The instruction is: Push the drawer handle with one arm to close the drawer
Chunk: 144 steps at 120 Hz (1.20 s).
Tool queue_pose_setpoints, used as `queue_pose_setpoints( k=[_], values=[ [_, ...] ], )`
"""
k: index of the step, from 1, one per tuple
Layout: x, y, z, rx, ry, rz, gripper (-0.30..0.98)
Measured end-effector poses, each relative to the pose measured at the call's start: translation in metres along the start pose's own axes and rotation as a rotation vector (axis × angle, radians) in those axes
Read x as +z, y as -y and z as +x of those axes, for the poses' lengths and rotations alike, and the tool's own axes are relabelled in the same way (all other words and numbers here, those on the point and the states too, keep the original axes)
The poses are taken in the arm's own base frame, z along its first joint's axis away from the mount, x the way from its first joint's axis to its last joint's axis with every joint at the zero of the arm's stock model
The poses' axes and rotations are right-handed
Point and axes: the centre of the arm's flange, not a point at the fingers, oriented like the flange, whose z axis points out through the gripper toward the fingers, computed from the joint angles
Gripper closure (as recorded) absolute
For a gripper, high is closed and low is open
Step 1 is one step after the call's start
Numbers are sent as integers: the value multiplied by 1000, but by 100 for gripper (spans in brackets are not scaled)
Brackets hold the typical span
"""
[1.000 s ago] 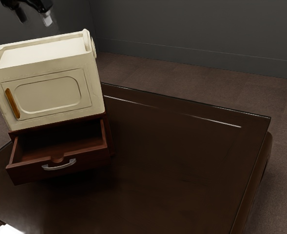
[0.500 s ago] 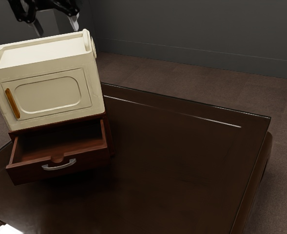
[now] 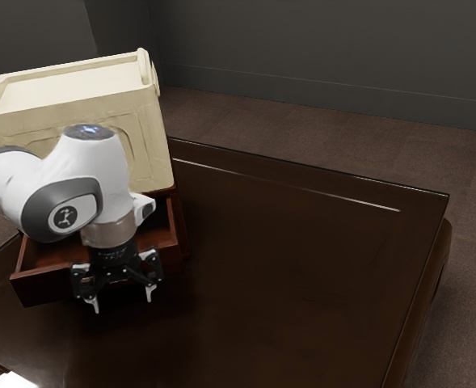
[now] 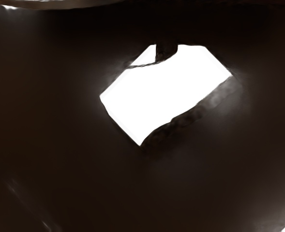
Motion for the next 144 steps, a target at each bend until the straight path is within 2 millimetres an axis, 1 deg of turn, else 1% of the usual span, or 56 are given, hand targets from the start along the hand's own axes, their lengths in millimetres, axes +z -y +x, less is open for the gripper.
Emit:
queue_pose_setpoints(
  k=[4,10,16,21,40,48,58,74,89,111,130,144],
  values=[
    [9,1,2,-16,-11,0,5],
    [18,0,1,-29,-31,-8,9],
    [24,2,4,-47,-45,-20,16],
    [27,4,10,-69,-54,-31,23],
    [26,19,43,-149,-75,-67,53],
    [22,22,51,-156,-80,-76,61],
    [20,25,58,-161,-81,-79,68],
    [20,31,63,-157,-76,-71,74],
    [14,31,68,-142,-76,-71,76],
    [13,32,83,-136,-64,-62,78],
    [12,30,88,-120,-60,-61,78],
    [13,39,100,-137,-57,-59,78]
  ],
)
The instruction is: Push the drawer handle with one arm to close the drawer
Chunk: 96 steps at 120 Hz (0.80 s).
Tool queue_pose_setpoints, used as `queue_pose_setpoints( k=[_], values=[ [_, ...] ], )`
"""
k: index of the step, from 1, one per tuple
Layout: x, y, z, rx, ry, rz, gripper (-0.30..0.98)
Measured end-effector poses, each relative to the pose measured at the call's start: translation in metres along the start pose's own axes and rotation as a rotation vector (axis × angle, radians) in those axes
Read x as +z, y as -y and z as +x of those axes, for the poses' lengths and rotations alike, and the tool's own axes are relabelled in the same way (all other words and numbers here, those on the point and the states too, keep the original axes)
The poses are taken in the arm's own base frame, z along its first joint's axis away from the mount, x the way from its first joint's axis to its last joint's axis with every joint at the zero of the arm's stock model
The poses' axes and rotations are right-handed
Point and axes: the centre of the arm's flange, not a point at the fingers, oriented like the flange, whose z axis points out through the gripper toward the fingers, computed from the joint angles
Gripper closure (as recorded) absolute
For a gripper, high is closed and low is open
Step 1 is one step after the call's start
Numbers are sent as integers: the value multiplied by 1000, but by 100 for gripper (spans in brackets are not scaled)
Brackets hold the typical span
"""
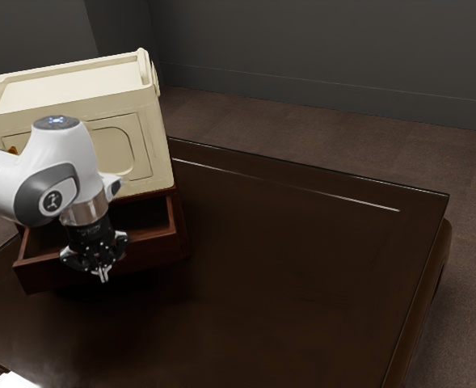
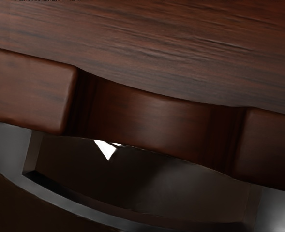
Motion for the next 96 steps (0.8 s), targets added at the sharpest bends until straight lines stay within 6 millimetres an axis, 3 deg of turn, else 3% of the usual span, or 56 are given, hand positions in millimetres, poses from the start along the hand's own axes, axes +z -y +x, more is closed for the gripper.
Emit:
queue_pose_setpoints(
  k=[48,96],
  values=[
    [-7,13,36,-16,-16,-10,79],
    [-7,16,66,35,-198,-45,79]
  ],
)
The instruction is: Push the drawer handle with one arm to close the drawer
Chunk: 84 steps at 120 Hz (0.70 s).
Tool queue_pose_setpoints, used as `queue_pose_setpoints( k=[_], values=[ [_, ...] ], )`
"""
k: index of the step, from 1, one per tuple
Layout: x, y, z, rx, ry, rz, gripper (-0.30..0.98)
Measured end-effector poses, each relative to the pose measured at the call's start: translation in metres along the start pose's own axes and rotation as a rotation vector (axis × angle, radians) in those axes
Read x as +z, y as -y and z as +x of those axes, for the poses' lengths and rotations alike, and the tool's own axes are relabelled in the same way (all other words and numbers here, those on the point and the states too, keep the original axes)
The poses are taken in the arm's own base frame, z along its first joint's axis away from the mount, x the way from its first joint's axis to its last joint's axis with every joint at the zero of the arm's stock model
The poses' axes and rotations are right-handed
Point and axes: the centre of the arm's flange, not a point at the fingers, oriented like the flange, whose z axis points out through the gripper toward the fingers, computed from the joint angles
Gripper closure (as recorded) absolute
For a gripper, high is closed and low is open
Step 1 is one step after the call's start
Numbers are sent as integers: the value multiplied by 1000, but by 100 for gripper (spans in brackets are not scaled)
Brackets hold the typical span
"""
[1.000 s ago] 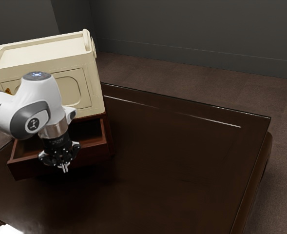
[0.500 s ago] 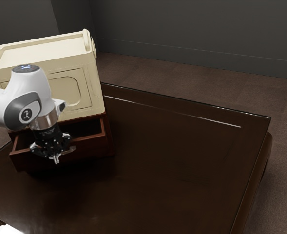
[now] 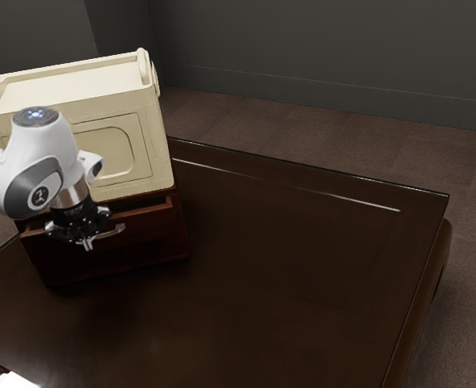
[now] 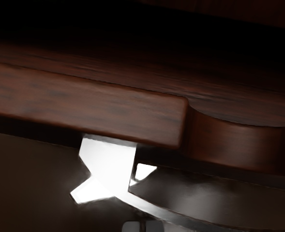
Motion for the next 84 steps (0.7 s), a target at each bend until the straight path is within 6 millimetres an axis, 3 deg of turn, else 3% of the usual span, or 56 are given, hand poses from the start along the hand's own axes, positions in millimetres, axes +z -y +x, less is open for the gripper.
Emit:
queue_pose_setpoints(
  k=[58,66,73,84],
  values=[
    [7,-8,26,31,-107,-39,79],
    [-19,-27,-1,89,-139,-36,65],
    [-52,-58,-42,157,-140,-55,52],
    [-109,-95,-76,183,-26,-128,34]
  ],
)
